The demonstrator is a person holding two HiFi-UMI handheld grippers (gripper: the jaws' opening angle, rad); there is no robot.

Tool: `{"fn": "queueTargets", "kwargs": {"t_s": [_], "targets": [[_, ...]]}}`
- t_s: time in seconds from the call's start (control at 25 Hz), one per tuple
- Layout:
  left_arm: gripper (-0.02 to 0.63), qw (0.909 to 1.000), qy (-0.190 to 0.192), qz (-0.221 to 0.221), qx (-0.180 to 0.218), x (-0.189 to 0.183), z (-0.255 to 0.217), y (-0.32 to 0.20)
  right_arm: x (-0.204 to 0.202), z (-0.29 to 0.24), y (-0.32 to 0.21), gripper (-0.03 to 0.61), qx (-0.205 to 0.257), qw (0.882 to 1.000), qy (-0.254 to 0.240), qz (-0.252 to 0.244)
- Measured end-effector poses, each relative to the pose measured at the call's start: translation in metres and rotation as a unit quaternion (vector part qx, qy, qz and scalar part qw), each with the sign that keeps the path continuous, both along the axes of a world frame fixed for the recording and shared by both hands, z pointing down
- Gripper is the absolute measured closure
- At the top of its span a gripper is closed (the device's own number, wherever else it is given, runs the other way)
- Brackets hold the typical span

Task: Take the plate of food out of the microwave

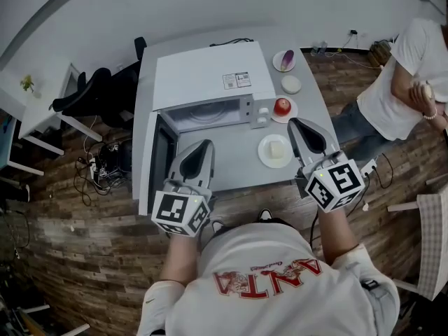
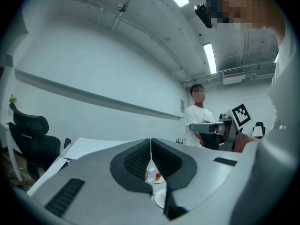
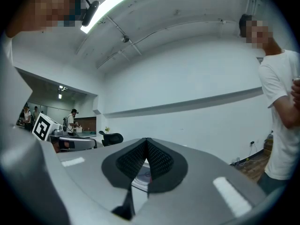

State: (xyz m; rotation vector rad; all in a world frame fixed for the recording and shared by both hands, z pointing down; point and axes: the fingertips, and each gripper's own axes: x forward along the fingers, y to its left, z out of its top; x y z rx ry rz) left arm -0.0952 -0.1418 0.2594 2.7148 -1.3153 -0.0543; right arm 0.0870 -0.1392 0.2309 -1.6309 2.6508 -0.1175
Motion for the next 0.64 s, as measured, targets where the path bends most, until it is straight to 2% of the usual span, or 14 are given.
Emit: {"fn": "queueTargets", "kwargs": {"t_s": [0.64], "targets": [[0.601,1.0000,-0.003,0.003,0.000,0.0041,-0.0011,-0.0014,0.0013,0.0045,-0.0032,0.577,-0.007,1.000,0.005,-0.005]]}}
